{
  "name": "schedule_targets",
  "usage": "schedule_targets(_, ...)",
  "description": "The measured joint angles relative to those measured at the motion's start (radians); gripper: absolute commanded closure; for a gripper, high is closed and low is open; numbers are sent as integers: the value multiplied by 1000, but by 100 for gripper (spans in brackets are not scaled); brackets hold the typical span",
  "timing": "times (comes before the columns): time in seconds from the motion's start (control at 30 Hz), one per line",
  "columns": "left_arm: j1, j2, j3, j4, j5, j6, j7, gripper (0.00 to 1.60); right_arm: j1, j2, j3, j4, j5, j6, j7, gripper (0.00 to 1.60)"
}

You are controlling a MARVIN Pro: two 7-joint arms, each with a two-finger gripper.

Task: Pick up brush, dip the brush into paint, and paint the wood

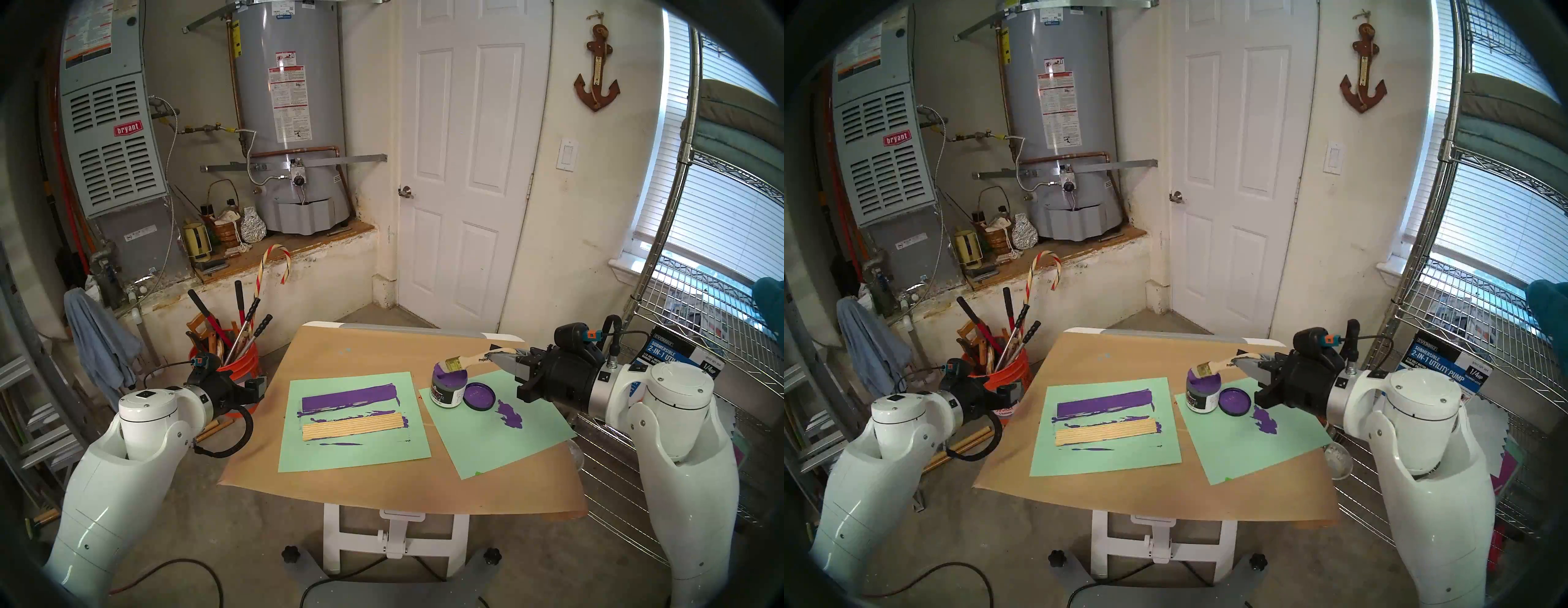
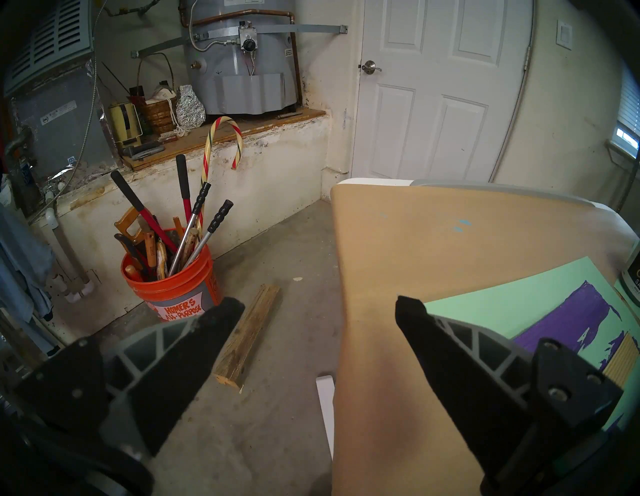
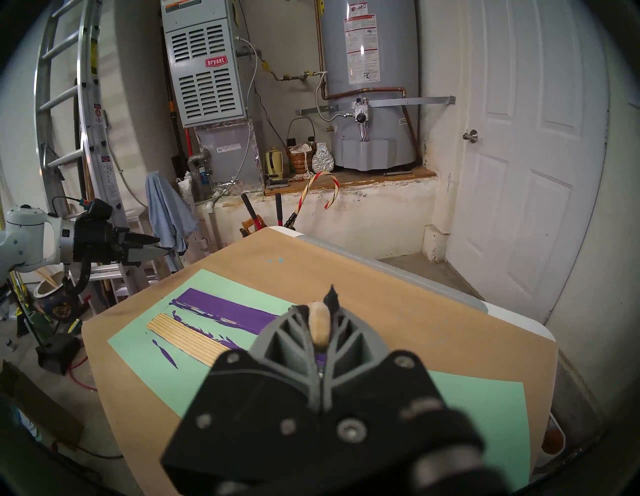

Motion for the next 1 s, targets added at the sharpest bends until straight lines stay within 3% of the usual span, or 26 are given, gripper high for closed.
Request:
schedule_targets(0.57,0,0,0,0,0,0,0,0,-81,-34,59,-53,21,0,13,160)
schedule_targets(1.0,0,0,0,0,0,0,0,0,-98,-68,99,-70,49,0,14,160)
